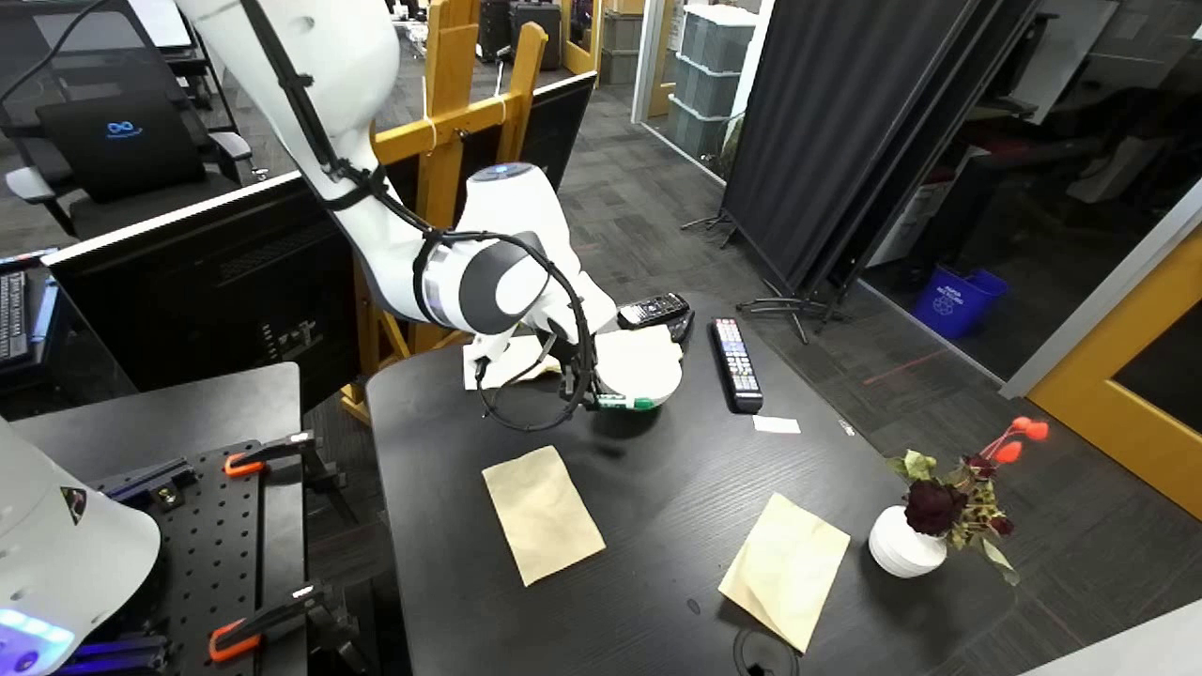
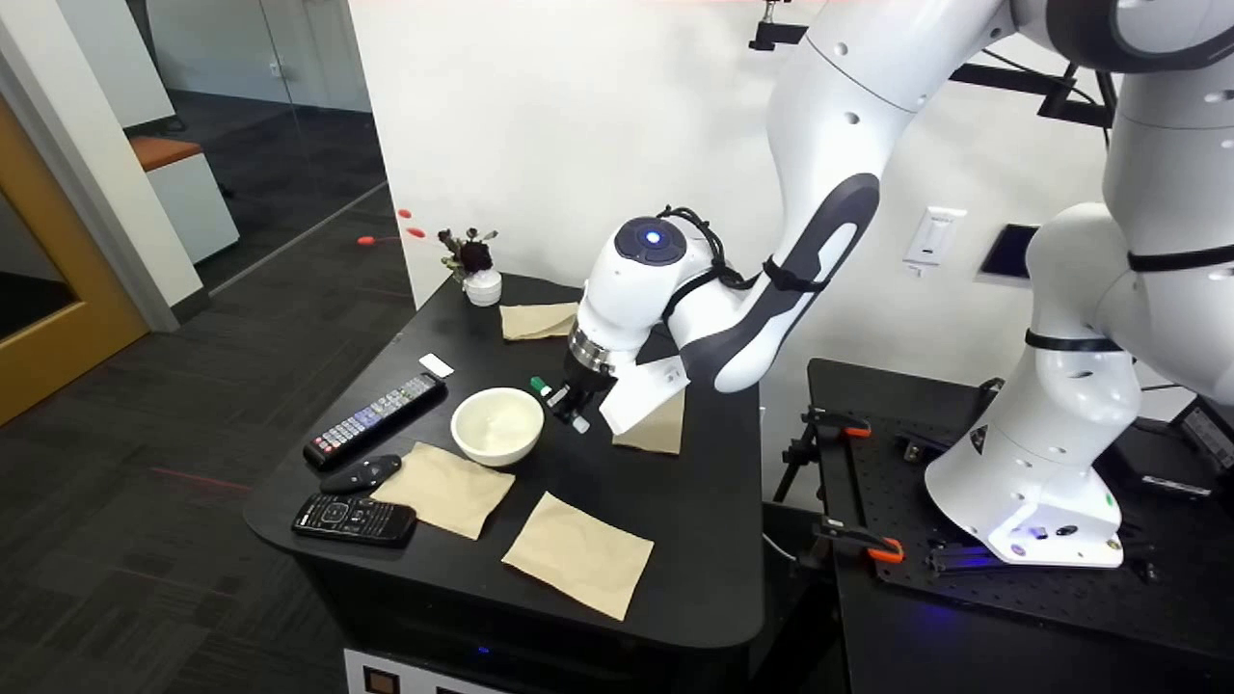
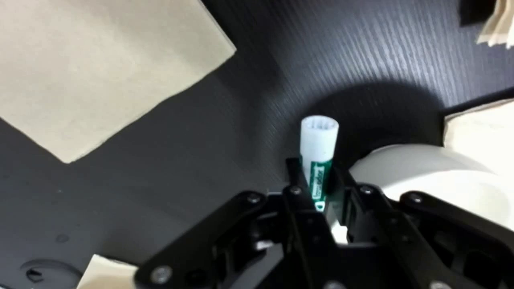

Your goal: Put the marker in the bowl

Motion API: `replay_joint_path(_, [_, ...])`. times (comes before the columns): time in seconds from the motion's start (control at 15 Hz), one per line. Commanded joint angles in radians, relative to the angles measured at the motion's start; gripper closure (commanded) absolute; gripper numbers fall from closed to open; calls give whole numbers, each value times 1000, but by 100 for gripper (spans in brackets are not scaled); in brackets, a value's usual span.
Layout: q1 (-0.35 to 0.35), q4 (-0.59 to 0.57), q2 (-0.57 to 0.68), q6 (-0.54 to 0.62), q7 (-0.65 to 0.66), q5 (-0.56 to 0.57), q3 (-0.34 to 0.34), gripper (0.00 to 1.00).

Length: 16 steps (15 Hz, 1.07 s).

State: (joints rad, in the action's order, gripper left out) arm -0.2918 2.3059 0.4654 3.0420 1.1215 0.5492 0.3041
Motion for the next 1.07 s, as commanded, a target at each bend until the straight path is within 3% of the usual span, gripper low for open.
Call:
replay_joint_path(0.0, [-172, -3, -28, 37, 116, 84, 149, 95])
replay_joint_path(0.2, [-292, -31, -9, 65, 183, 123, 251, 95])
replay_joint_path(0.47, [-398, -80, 38, 78, 231, 122, 337, 95])
replay_joint_path(0.87, [-408, -129, 117, 84, 229, 94, 349, 95])
replay_joint_path(0.93, [-408, -134, 125, 79, 227, 92, 349, 55])
replay_joint_path(1.0, [-409, -138, 133, 81, 227, 92, 353, 53])
